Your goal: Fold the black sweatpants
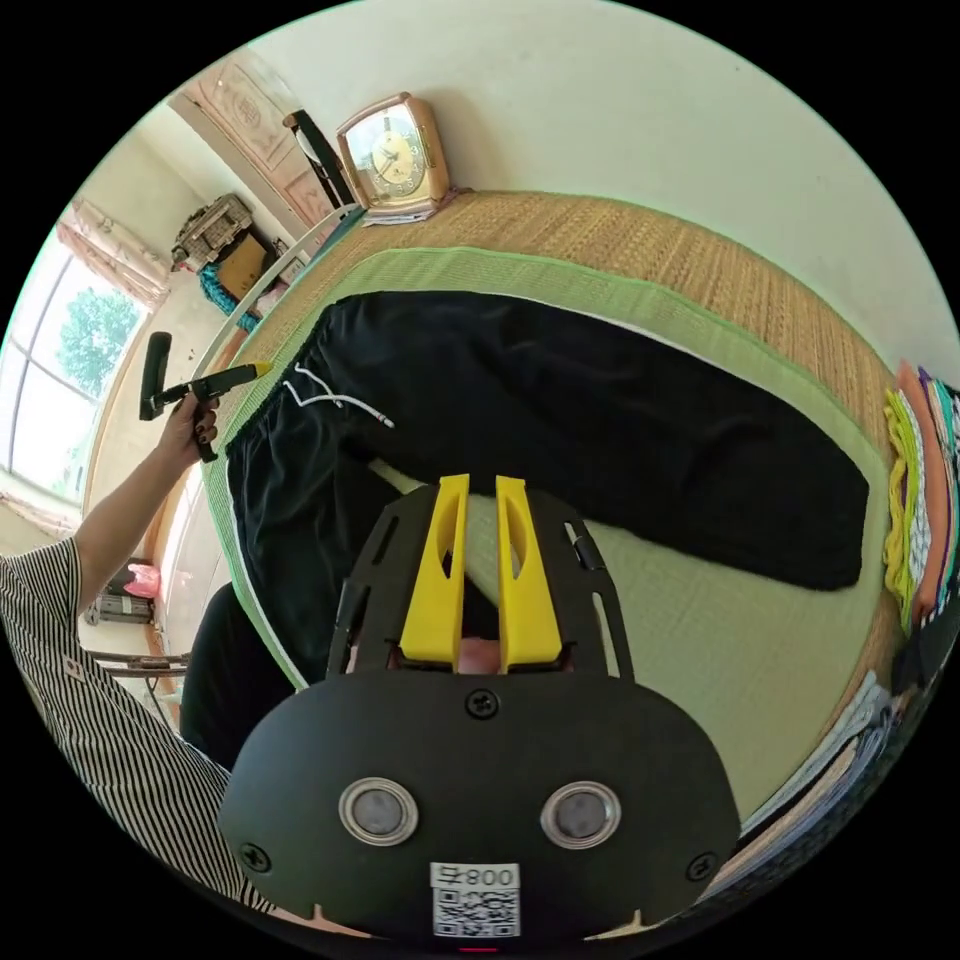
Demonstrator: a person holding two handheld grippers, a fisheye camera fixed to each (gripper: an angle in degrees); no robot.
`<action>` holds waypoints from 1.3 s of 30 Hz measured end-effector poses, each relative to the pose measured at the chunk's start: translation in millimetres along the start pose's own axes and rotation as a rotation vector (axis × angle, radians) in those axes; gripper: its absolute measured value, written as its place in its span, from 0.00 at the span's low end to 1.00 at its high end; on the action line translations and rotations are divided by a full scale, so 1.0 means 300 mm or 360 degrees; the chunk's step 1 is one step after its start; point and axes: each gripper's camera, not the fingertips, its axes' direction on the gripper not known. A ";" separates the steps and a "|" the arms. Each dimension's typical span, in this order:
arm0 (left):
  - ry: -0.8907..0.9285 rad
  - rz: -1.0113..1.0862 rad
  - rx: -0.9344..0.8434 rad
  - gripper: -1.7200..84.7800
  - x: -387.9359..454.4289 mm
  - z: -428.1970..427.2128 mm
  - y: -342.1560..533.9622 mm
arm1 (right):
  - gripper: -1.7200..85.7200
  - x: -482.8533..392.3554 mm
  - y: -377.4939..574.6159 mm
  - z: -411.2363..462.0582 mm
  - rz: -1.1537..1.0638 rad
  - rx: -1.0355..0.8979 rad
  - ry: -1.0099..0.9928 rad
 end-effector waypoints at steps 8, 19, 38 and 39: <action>-0.0187 0.0176 -0.0162 0.11 -0.005 0.045 -0.371 | 0.10 -0.071 -0.458 0.163 -0.0315 -0.0096 0.0138; -0.0403 0.0480 -0.0494 0.12 0.073 0.161 -0.601 | 0.11 -0.169 -0.693 0.386 -0.0598 -0.0291 0.0249; -0.0373 0.0392 -0.0459 0.05 0.150 0.041 -0.650 | 0.03 -0.373 -0.748 0.537 -0.0704 -0.0372 0.0374; -0.0370 0.0385 -0.0451 0.05 0.151 0.032 -0.649 | 0.03 -0.378 -0.750 0.536 -0.0689 -0.0367 0.0372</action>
